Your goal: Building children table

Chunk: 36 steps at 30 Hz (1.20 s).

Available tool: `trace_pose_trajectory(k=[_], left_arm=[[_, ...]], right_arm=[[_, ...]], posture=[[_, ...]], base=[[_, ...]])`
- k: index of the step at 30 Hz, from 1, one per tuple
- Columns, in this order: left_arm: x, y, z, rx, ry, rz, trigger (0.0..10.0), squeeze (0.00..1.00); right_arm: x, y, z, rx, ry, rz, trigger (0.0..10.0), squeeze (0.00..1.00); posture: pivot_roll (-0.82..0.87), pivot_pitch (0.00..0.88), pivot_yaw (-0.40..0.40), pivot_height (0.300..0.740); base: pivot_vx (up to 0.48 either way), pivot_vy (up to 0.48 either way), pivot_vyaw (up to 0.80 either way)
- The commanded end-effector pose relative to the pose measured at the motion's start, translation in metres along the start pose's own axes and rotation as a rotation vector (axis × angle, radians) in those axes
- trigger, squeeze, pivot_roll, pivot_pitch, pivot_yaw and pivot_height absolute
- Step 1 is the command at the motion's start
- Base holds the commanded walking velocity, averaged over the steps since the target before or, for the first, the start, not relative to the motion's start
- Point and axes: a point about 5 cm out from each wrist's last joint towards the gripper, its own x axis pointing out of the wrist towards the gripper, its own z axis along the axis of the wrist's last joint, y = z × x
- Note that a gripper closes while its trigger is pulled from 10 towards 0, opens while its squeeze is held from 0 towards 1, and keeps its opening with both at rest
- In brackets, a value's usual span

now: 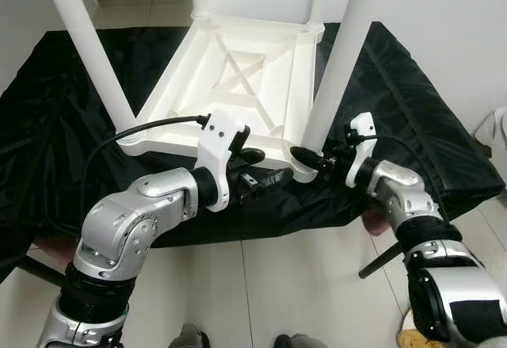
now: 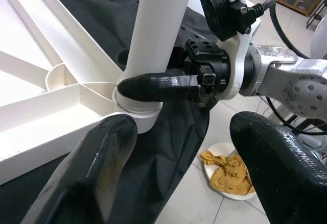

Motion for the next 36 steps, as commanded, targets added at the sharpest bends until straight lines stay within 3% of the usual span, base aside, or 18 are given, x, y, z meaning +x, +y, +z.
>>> trace_pose_trajectory(k=[1, 7, 8, 14, 16, 18, 20, 22, 23, 26, 36], left_arm=[[-0.001, -0.003, -0.002, 0.001, 0.009, -0.011, 10.0, 0.00], [-0.001, -0.002, -0.002, -0.006, 0.013, -0.008, 10.0, 0.00], [-0.001, -0.002, -0.003, -0.009, 0.015, -0.007, 10.0, 0.00], [0.000, -0.003, -0.003, -0.007, 0.014, -0.009, 10.0, 0.00], [0.000, -0.004, -0.003, -0.005, 0.012, -0.013, 10.0, 0.00], [0.000, -0.004, -0.003, -0.005, 0.012, -0.013, 10.0, 0.00], [0.000, -0.005, -0.005, -0.012, 0.013, -0.017, 10.0, 0.00], [0.000, -0.005, -0.005, -0.012, 0.013, -0.017, 10.0, 0.00], [0.000, -0.005, -0.006, -0.015, 0.016, -0.022, 10.0, 0.00], [0.002, -0.004, -0.006, -0.010, 0.019, -0.027, 10.0, 0.00], [0.003, -0.004, -0.004, 0.004, 0.020, -0.039, 10.0, 0.00]], right_arm=[[0.000, 0.007, -0.014, 0.063, 0.001, -0.008, 0.0, 0.00], [-0.001, 0.006, -0.016, 0.080, -0.007, -0.102, 0.0, 0.00], [-0.001, 0.005, -0.015, 0.087, -0.021, -0.164, 0.0, 0.00], [0.000, 0.009, -0.016, 0.087, -0.023, -0.219, 0.0, 0.00], [0.005, 0.022, -0.018, 0.118, -0.024, -0.282, 0.0, 0.00], [0.005, 0.022, -0.018, 0.118, -0.024, -0.282, 0.0, 0.00], [0.013, 0.037, -0.017, 0.148, -0.041, -0.346, 0.0, 0.00], [0.013, 0.037, -0.017, 0.148, -0.041, -0.346, 0.0, 0.00], [0.019, 0.047, -0.016, 0.168, -0.050, -0.429, 0.0, 0.00], [0.027, 0.055, -0.014, 0.148, -0.057, -0.518, 0.0, 0.00], [0.031, 0.064, -0.014, 0.138, -0.027, -0.677, 0.0, 0.00]], posture=[[-0.02, 0.099, 0.017, 0.740], [-0.02, 0.102, 0.018, 0.740], [-0.03, 0.102, 0.018, 0.740], [-0.03, 0.104, 0.014, 0.740], [-0.03, 0.106, 0.003, 0.740], [-0.03, 0.106, 0.003, 0.740], [-0.04, 0.106, 0.002, 0.740], [-0.04, 0.106, 0.002, 0.740], [-0.04, 0.103, 0.003, 0.740], [-0.05, 0.099, 0.006, 0.740], [-0.05, 0.091, 0.009, 0.740]], base=[[0.000, 0.000, 0.00], [0.000, 0.000, 0.00], [0.000, 0.000, 0.00], [0.000, 0.000, 0.00], [0.000, 0.000, 0.00], [0.000, 0.000, 0.00], [0.000, 0.000, 0.00], [0.000, 0.000, 0.00], [0.000, 0.000, 0.00], [0.000, 0.000, 0.00], [0.000, 0.000, 0.00]])
